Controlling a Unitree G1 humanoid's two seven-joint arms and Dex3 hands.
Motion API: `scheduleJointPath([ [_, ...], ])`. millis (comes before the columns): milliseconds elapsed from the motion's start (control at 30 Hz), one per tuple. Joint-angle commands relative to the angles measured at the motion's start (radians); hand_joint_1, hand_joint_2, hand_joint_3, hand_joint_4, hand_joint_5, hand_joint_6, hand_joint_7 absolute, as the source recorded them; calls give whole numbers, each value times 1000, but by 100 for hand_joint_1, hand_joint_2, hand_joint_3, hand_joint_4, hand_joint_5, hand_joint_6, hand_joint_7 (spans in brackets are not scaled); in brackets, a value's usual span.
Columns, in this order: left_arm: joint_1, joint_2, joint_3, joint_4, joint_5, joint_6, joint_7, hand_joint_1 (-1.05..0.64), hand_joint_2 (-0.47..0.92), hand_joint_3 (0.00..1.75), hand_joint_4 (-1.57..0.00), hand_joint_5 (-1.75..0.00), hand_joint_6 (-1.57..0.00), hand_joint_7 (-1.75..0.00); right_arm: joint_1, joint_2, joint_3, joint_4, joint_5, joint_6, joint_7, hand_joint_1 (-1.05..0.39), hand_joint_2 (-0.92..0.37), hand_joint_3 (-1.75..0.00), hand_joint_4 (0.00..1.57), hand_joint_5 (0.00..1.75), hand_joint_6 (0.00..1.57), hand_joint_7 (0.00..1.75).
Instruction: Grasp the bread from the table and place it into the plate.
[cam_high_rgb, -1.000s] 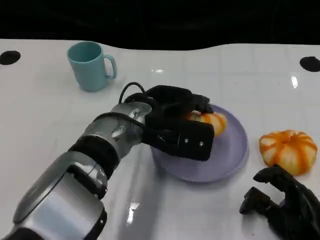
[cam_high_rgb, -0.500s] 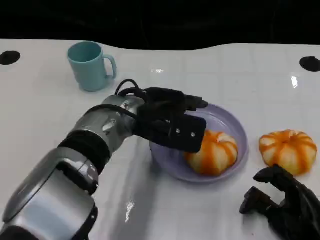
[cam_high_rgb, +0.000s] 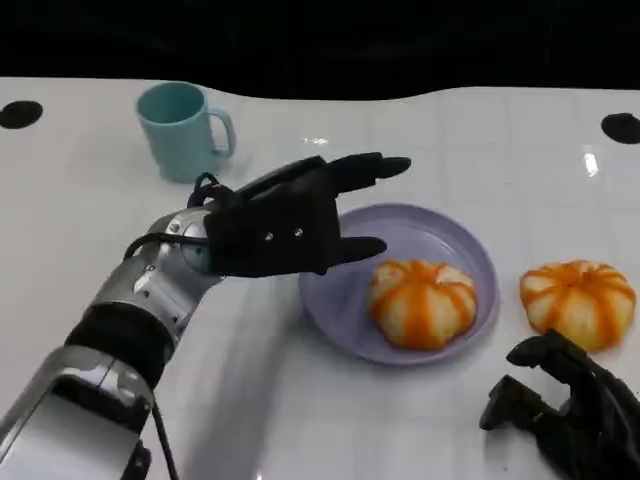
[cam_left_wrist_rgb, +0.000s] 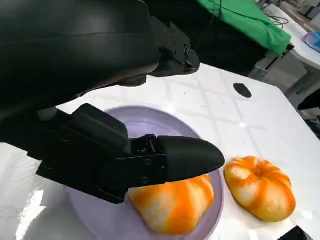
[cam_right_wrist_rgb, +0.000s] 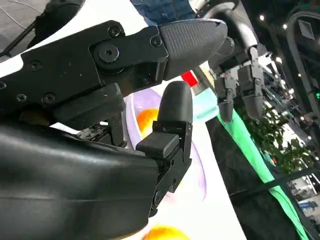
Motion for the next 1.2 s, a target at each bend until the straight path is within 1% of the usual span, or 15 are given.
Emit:
scheduleJointPath([
  [33,247,-66,206,-219,-392,37,-160,-66,92,47,-49,-69,-53,-14,-1,-19,-12,1,3,-12,-3,-52,-92,-22,66,150,53,126],
  [100,309,-80,233,-308,-467,101,-184,-62,92,45,-58,-81,-63,-18,-3,-22,-12,3,5,-5,1,-52,-92,-22,65,150,52,126],
  [133,366,-93,254,-392,-533,181,-185,-61,92,44,-59,-83,-65,-18,-3,-18,-13,5,7,-5,0,-52,-92,-23,65,150,52,126],
  [167,404,-99,266,-453,-574,243,-182,-60,92,40,-64,-109,-77,-37,-3,-16,-14,6,8,-7,-2,-51,-92,-22,65,151,53,126],
  [200,433,-103,273,-504,-603,294,-178,-60,92,39,-64,-120,-79,-47,-3,-13,-14,7,9,-8,-3,-51,-92,-22,65,151,53,126],
  [267,460,-103,276,-563,-621,353,-170,-59,92,38,-65,-129,-81,-56,-3,-12,-15,7,9,-8,-3,-51,-92,-22,66,151,53,126],
  [300,523,-110,290,-651,-673,436,-142,-59,92,38,-65,-130,-81,-58,-3,-11,-16,9,7,-12,-4,-51,-92,-22,66,151,53,126],
  [333,579,-121,305,-731,-727,520,-113,-59,92,40,-69,-152,-72,-99,-2,-9,-16,9,6,-15,-5,-51,-92,-22,66,151,53,126],
  [367,620,-127,315,-792,-767,584,-89,-59,92,40,-74,-165,-63,-134,-2,-9,-16,9,5,-16,-6,-51,-92,-22,66,151,53,126],
  [467,718,-140,341,-901,-862,705,-70,-56,92,44,-81,-174,-56,-166,3,-5,-17,1,7,-16,-8,-51,-92,-22,66,150,53,125],
  [533,756,-144,353,-938,-895,746,-69,-56,92,46,-84,-174,-55,-172,3,-4,-17,-1,8,-16,-7,-51,-92,-22,66,150,53,126],
  [567,780,-144,359,-954,-909,763,-70,-56,92,48,-88,-174,-58,-173,3,-5,-17,-1,8,-12,-6,-51,-92,-22,66,150,53,126],
  [833,907,-135,382,-991,-979,851,-116,-57,92,39,-92,-175,-67,-175,-1,-6,-18,0,9,-13,-3,-51,-92,-22,66,150,53,126],
  [1067,949,-133,385,-981,-970,862,-129,-55,92,34,-87,-175,-62,-175,0,-9,-14,-6,4,-3,-16,-53,-92,-18,67,147,54,124],
  [1200,960,-125,381,-937,-935,800,-193,-56,92,37,-83,-175,-59,-175,7,-6,-8,-16,-7,-15,-26,-54,-92,-20,68,147,55,125],
])
